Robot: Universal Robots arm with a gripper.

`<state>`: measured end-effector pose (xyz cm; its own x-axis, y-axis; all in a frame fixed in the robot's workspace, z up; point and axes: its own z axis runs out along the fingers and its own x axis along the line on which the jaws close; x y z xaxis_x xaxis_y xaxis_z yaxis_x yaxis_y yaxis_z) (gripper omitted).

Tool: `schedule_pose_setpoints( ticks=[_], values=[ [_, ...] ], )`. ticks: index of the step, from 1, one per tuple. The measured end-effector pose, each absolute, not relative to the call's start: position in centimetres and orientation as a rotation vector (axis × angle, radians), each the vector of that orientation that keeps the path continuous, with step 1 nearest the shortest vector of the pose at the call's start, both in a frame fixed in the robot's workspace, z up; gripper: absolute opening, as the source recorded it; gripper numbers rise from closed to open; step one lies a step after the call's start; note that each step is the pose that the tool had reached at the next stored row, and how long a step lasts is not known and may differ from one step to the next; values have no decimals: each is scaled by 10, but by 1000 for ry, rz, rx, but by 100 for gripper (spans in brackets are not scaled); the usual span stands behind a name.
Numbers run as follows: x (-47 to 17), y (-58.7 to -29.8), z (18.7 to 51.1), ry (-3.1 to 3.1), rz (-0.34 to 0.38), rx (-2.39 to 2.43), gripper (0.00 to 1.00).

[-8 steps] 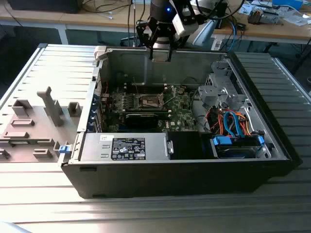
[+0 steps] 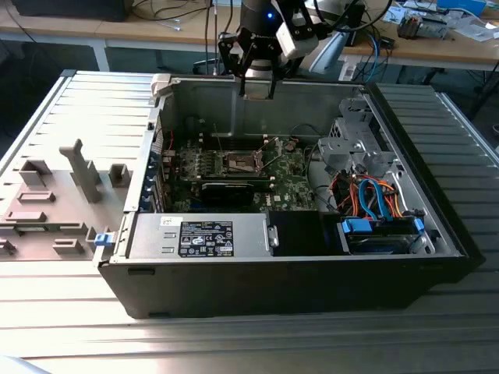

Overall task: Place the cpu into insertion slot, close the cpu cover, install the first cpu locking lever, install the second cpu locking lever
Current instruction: 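Place the cpu into insertion slot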

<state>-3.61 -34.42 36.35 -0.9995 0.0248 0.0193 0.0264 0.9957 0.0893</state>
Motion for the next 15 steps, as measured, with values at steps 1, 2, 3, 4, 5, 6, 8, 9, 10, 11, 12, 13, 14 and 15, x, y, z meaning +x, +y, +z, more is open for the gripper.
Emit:
schedule_pose_setpoints(
  ticks=[1, 2, 3, 4, 5, 6, 8, 9, 10, 11, 12, 13, 14, 15],
  values=[
    [-36, -344, 363, -3120, -140, -40, 54],
    [-36, -345, 363, -3120, -140, -40, 54],
    [-37, -345, 363, -3120, -140, -40, 54],
    [-37, -345, 363, -3120, -140, -40, 54],
    [-37, -346, 363, -3120, -140, -40, 54],
    [-38, -346, 363, -3120, -140, -40, 54],
    [-38, -348, 363, -3120, -140, -40, 54],
    [-38, -348, 363, -3120, -140, -40, 54],
    [-38, -349, 363, -3120, -140, -40, 54],
    [-39, -349, 363, -3120, -140, -40, 54],
    [-39, -350, 363, -3120, -140, -40, 54],
    [-40, -351, 363, -3120, -140, -40, 54],
    [-40, -352, 363, -3120, -140, -40, 54],
    [-40, -352, 363, -3120, -140, -40, 54]
  ],
)
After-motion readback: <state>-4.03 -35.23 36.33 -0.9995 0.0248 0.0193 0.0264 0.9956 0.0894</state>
